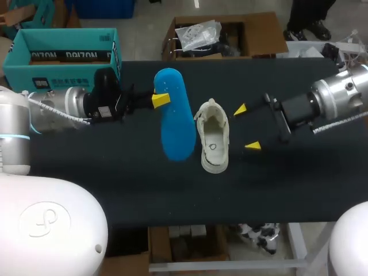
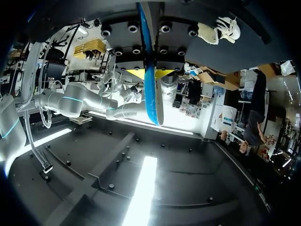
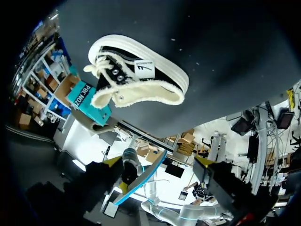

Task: Open the shoe tongue, take the insole out of the shoe, put the insole back into the shoe, and pack the shoe into the shoebox

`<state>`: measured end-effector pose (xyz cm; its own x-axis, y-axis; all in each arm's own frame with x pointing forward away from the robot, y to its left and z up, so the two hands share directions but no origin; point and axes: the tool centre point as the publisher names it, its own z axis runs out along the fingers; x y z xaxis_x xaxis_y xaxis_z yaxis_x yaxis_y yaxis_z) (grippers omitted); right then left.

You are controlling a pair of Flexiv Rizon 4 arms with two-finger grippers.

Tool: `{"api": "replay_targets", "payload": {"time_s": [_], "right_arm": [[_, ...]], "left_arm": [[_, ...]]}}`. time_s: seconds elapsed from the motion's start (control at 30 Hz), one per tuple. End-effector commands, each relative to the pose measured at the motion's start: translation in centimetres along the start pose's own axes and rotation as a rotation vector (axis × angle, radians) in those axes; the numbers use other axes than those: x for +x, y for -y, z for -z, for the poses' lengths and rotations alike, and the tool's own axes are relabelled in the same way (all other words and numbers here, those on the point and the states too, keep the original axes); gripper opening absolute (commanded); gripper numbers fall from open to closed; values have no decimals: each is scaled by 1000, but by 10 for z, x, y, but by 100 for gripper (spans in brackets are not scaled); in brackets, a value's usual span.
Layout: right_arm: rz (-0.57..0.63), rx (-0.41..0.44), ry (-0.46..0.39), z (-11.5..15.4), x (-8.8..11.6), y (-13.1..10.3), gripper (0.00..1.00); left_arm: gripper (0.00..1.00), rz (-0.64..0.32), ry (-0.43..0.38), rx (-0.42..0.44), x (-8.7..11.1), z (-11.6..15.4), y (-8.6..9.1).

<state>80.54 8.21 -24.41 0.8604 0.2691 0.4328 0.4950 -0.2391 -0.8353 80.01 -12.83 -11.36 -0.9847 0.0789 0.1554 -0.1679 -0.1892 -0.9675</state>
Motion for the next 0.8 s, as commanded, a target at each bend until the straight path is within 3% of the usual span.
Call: {"api": "replay_targets", "payload": {"time_s": [0.03, 0.17, 0.37, 0.8], "right_arm": [[4, 0, -11, 1, -4, 0, 100], [-43, 33, -45, -7, 8, -3, 100], [-209, 99, -101, -15, 13, -2, 100], [-209, 99, -101, -15, 13, -2, 100]], "left_arm": [[0, 1, 1, 1, 0, 0, -1], [0, 1, 1, 1, 0, 0, -1], [0, 1, 1, 1, 0, 0, -1], [0, 1, 1, 1, 0, 0, -1]]}}
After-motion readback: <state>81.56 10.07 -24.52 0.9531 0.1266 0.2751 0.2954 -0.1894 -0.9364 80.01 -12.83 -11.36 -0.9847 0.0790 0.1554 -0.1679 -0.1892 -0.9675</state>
